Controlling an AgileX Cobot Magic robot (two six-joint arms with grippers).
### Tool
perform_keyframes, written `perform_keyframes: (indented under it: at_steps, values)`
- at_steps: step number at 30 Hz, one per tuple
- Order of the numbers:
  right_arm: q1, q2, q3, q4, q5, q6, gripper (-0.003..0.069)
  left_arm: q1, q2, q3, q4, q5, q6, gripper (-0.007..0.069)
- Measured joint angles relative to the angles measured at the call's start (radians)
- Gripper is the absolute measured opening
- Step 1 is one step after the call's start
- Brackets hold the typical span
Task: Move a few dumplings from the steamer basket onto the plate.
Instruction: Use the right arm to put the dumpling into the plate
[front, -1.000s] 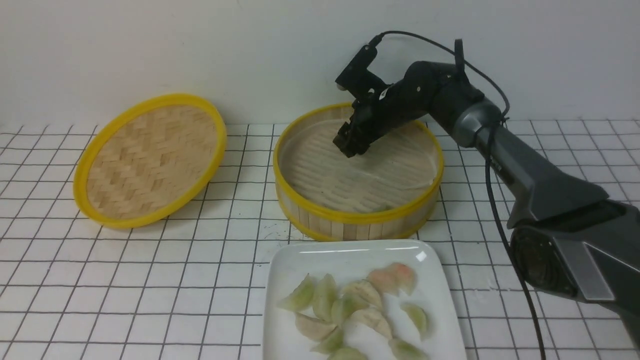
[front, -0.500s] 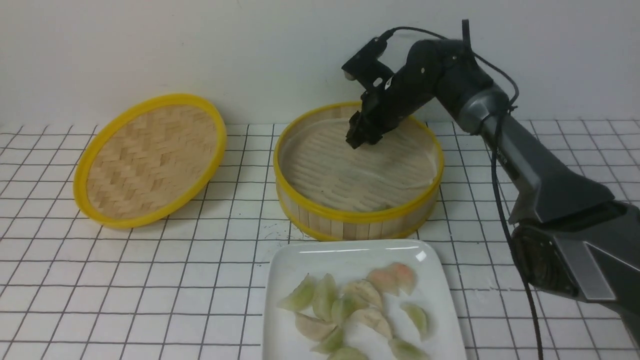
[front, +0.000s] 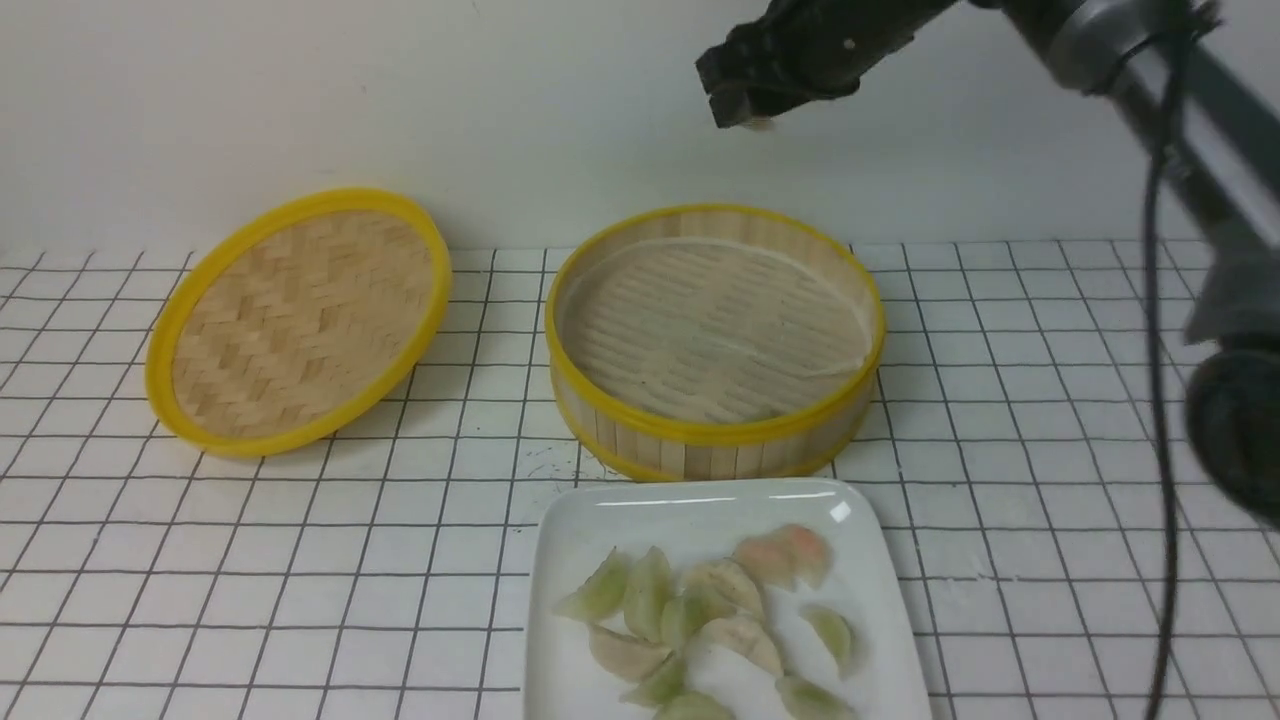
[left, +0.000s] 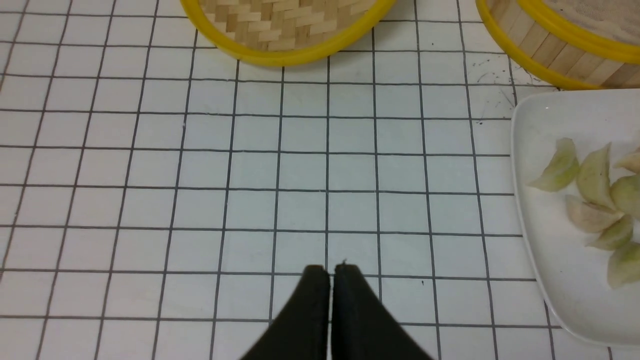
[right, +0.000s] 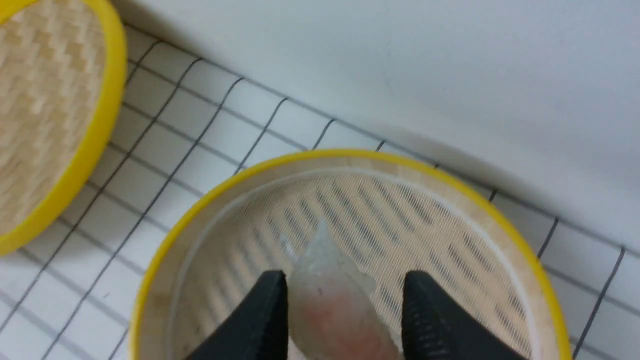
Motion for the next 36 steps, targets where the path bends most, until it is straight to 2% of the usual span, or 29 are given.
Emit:
perform_keyframes:
  at_steps: [1,3,7,10,13,16,21,23,27,28,31,33,36]
  values:
    - [0.002,0.000,0.020,0.001,-0.001,0.000,0.0273,0.000,0.000,0.000,0.000,0.000,0.000,-0.0006]
    - [0.017,-0.182,0.287,0.007,-0.005,0.000,0.0273,0.000,0.000,0.000,-0.013,0.000,0.000,-0.0006]
    - [0.059,-0.388,0.639,0.014,-0.009,0.001,0.0273,0.000,0.000,0.000,-0.025,0.000,0.000,-0.0006]
    - [0.128,-0.524,0.942,0.037,-0.016,0.022,0.0273,0.000,0.000,0.000,-0.031,0.000,0.010,-0.0006]
    - [0.197,-0.574,1.153,0.047,-0.076,0.046,0.0272,0.000,0.000,0.000,-0.032,0.000,0.022,-0.0006]
    - [0.250,-0.581,1.274,0.061,-0.175,0.054,0.0272,0.000,0.000,0.000,-0.035,0.000,0.029,-0.0006]
    - [0.319,-0.547,1.353,0.074,-0.299,0.026,0.0272,0.000,0.000,0.000,-0.052,0.000,0.029,-0.0006]
    - [0.329,-0.525,1.356,0.079,-0.340,0.022,0.0298,0.000,0.000,0.000,-0.059,0.000,0.030,-0.0006]
    - [0.329,-0.512,1.356,0.058,-0.377,0.035,0.0406,0.000,0.000,0.000,-0.066,0.000,0.036,-0.0006]
    - [0.329,-0.512,1.356,0.048,-0.377,0.051,0.0460,0.000,0.000,0.000,-0.072,0.000,0.037,-0.0006]
    - [0.329,-0.517,1.340,0.008,-0.332,0.074,0.0547,0.000,0.000,0.000,-0.079,0.000,0.038,-0.0006]
    - [0.329,-0.531,1.318,-0.018,-0.264,0.074,0.0554,0.000,0.000,0.000,-0.079,-0.001,0.040,-0.0006]
    - [0.329,-0.600,1.276,-0.086,-0.151,0.105,0.0480,0.000,0.000,0.000,-0.080,-0.046,0.041,-0.0006]
